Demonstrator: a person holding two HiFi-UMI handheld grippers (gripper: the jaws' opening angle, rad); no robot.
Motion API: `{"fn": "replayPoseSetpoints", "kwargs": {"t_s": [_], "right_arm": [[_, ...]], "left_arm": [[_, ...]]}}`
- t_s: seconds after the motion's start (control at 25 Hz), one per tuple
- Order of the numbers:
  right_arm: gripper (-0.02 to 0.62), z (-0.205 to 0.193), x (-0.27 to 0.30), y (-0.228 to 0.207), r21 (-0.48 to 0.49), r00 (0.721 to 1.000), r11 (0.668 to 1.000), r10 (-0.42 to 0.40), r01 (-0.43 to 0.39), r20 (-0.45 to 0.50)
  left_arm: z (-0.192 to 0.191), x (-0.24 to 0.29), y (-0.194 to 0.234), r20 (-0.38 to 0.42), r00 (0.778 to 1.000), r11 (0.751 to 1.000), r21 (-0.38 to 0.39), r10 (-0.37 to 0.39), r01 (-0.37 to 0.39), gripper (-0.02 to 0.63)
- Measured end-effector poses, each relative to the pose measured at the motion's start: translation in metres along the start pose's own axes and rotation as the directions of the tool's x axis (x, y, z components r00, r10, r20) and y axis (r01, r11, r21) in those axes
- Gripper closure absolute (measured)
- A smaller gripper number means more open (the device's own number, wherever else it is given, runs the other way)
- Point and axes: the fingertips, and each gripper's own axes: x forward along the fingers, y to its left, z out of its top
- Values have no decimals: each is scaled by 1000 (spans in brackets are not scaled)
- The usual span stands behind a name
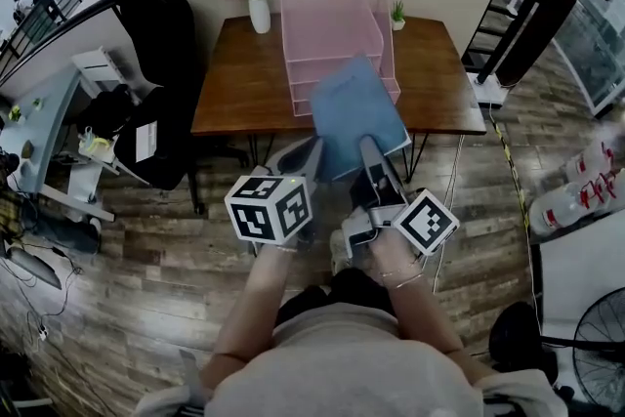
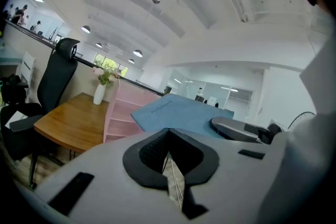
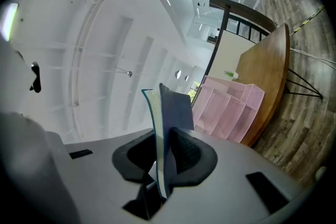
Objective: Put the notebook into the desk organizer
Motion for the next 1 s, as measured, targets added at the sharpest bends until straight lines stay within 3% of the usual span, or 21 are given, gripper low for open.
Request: {"fn": "replayPoseSetpoints", "kwargs": {"t_s": [0.36,0.64,1.0], "right_arm": [[525,43,85,-14,6,997,997,73,-73,-5],[525,52,139,-30,39,992,993,110,-108,-58],[525,69,174,-56,58,986,991,127,-121,-110]], "left_arm": [[55,57,30,55,998,999,28,35,-37,595],[82,99,56,75,994,997,25,75,-77,595],[87,143,72,75,991,993,1,115,-116,595]]}}
